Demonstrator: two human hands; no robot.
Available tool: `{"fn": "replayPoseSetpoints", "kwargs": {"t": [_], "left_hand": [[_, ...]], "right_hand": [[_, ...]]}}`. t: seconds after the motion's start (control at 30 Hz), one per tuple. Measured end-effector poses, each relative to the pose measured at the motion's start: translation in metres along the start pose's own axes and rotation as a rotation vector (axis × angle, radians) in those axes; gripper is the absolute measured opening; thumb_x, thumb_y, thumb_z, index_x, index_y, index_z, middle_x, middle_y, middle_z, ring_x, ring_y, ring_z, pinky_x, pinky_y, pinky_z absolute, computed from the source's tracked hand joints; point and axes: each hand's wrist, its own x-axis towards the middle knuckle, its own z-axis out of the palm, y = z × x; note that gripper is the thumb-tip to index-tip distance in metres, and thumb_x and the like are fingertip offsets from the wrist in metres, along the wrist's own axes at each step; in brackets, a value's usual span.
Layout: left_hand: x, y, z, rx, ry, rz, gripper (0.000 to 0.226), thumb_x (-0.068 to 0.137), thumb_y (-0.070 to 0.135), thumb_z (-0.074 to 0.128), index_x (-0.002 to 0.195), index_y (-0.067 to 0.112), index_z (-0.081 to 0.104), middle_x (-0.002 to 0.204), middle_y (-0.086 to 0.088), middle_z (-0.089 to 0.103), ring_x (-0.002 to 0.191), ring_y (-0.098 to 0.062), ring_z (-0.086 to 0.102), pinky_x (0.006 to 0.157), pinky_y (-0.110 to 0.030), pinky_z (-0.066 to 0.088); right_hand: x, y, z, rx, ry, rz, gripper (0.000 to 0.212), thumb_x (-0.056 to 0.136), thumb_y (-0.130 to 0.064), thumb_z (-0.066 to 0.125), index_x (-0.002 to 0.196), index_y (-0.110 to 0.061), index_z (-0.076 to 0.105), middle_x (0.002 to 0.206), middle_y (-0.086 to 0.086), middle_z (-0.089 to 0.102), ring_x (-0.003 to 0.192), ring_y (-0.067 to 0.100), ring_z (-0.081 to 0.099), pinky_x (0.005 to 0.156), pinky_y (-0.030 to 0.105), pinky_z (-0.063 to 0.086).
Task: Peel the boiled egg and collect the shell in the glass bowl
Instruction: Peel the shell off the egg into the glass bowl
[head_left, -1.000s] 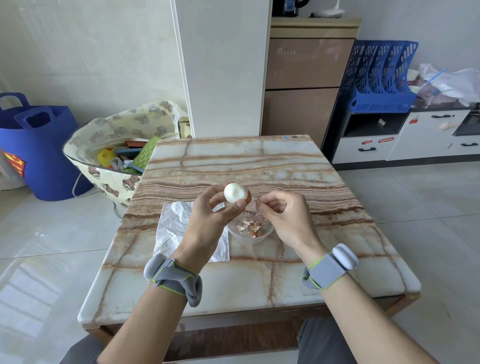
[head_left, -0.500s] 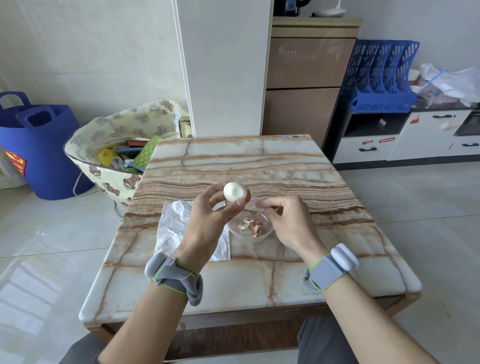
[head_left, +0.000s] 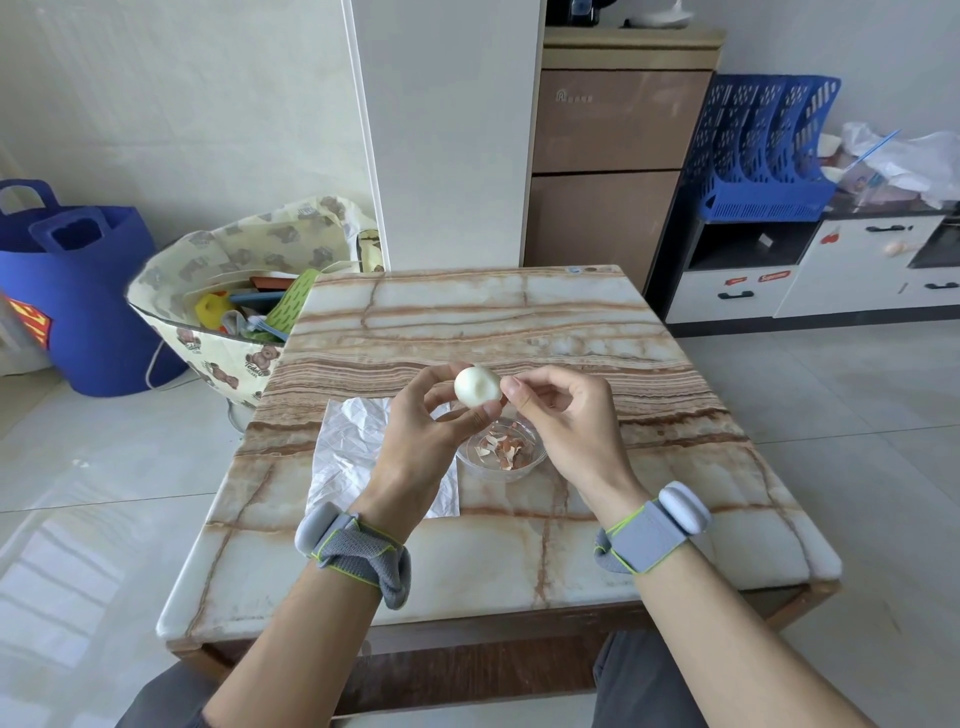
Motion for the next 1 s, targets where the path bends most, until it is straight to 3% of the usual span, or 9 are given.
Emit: {"fn": "replayPoseSetpoints", "kwargs": {"t": [0.1,0.17,0.3,0.43,0.57,0.77,0.87,1.0], "left_hand": [[-0.003,0.003,0.003,0.006,0.001,0.009,0.047,0.068,0.006,0.089,0.108,0.009,0.065,0.100,-0.009,0.073,0.089,-0.028,0.077,0.090,-0.041,0.059],[-0.004,0.004,0.005,0.030,0.019,0.018,0.051,0.066,0.000,0.090,0.109,0.006,0.064,0.102,-0.013,0.072,0.087,-0.029,0.077,0.081,-0.034,0.061],[-0.003,0.004,0.007,0.121,0.068,0.070,0.052,0.067,-0.006,0.091,0.110,0.002,0.063,0.101,-0.013,0.072,0.076,-0.022,0.078,0.066,-0.022,0.059],[-0.001,0.002,0.008,0.166,0.079,0.102,0.051,0.066,-0.001,0.093,0.107,0.007,0.064,0.094,-0.006,0.074,0.075,-0.019,0.078,0.066,-0.024,0.060],[-0.001,0.002,0.006,0.184,0.076,0.113,0.050,0.066,0.002,0.094,0.106,0.007,0.065,0.096,-0.011,0.075,0.078,-0.024,0.079,0.067,-0.026,0.060],[-0.002,0.003,0.006,0.198,0.076,0.108,0.047,0.070,-0.003,0.091,0.109,0.006,0.067,0.101,-0.018,0.075,0.083,-0.031,0.078,0.075,-0.039,0.065],[-0.001,0.004,0.004,0.198,0.074,0.106,0.045,0.071,-0.005,0.090,0.109,0.007,0.069,0.102,-0.018,0.075,0.084,-0.030,0.078,0.073,-0.032,0.063],[-0.001,0.005,0.003,0.175,0.059,0.090,0.045,0.072,-0.006,0.088,0.110,0.012,0.071,0.095,-0.008,0.076,0.082,-0.025,0.078,0.071,-0.026,0.061]], "right_hand": [[0.000,0.000,0.001,0.013,0.012,0.007,0.009,0.090,-0.025,0.082,0.086,-0.018,0.080,0.078,-0.002,0.078,0.072,0.009,0.072,0.070,0.028,0.056],[0.000,-0.001,0.000,0.016,0.004,0.009,0.007,0.091,-0.021,0.081,0.085,-0.018,0.080,0.076,-0.002,0.078,0.071,0.009,0.073,0.067,0.027,0.056],[-0.001,-0.004,0.001,-0.025,0.009,-0.001,0.012,0.094,-0.017,0.077,0.083,-0.016,0.078,0.073,-0.003,0.077,0.068,0.011,0.070,0.069,0.038,0.059],[-0.003,-0.007,0.002,-0.116,0.023,-0.040,0.017,0.095,-0.016,0.075,0.078,-0.015,0.077,0.067,-0.011,0.073,0.062,0.003,0.065,0.066,0.028,0.052],[-0.005,-0.012,0.002,-0.234,0.053,-0.093,0.017,0.092,-0.014,0.076,0.075,-0.016,0.077,0.065,-0.015,0.071,0.060,-0.001,0.064,0.063,0.018,0.049],[-0.004,-0.013,0.003,-0.287,0.067,-0.086,0.019,0.090,-0.015,0.076,0.072,-0.017,0.077,0.063,-0.014,0.072,0.058,-0.001,0.064,0.061,0.019,0.049],[-0.002,-0.014,0.001,-0.252,0.048,-0.038,0.020,0.092,-0.018,0.076,0.072,-0.019,0.078,0.064,-0.013,0.074,0.058,-0.001,0.066,0.062,0.021,0.051],[0.000,-0.014,-0.002,-0.193,0.021,-0.004,0.018,0.095,-0.018,0.074,0.077,-0.019,0.078,0.062,-0.010,0.073,0.057,0.006,0.070,0.065,0.036,0.060]]}}
